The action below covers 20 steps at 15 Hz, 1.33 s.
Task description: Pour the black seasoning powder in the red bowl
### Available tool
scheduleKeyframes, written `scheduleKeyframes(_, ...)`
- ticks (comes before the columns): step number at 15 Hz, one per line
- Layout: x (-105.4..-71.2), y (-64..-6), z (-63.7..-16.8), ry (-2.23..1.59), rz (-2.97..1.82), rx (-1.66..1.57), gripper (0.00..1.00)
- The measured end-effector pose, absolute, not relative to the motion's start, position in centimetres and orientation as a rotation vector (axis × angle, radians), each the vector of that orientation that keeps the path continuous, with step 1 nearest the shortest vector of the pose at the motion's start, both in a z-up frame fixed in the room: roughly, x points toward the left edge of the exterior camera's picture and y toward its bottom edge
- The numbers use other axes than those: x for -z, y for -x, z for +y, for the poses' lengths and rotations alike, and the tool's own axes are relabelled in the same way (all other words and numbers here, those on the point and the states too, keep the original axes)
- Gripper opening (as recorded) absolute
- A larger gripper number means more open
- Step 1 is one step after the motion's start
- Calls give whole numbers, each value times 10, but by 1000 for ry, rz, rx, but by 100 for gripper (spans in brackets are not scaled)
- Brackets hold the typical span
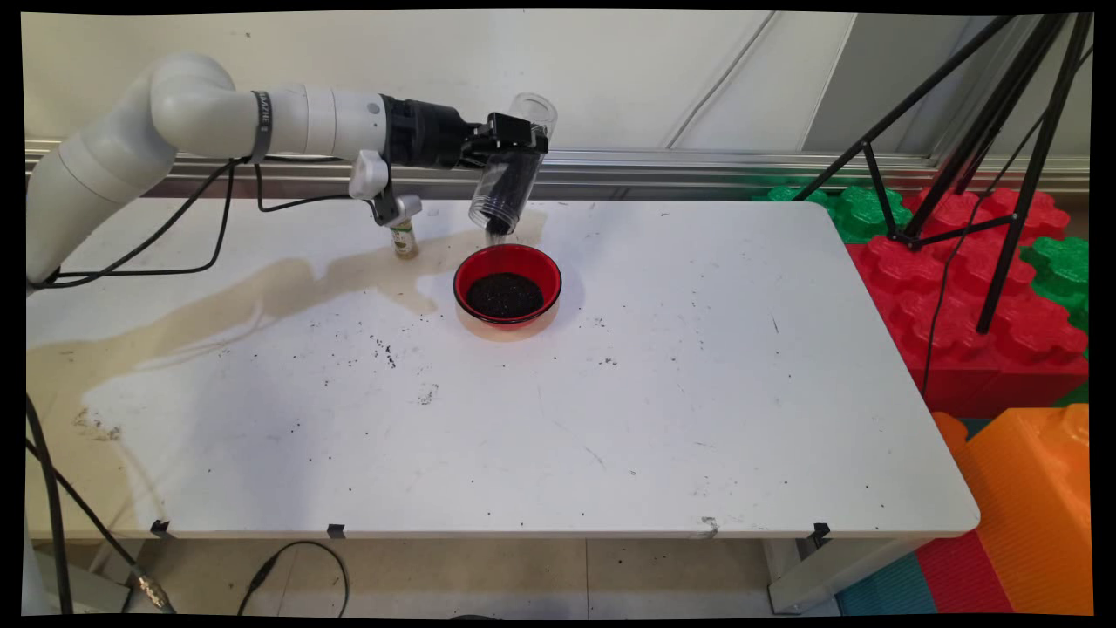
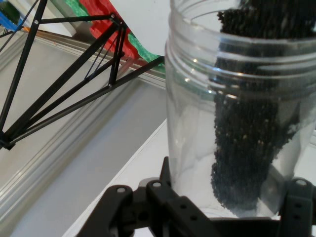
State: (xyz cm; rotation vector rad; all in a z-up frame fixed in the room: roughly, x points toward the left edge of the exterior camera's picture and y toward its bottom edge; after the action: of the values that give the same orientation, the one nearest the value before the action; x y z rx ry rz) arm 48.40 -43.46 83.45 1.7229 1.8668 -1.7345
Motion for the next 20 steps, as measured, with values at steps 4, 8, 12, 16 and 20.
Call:
scheduleKeyframes(4,-835,-484,-434,-1733,1848,1734,0)
scheduleKeyframes(8,-835,-483,-433,-1745,1822,1732,0)
scheduleKeyframes(12,-835,-483,-433,-1755,1799,1731,0)
scheduleKeyframes(16,-836,-482,-433,-1764,1770,1730,0)
scheduleKeyframes(20,-836,-481,-434,-1774,1739,1728,0)
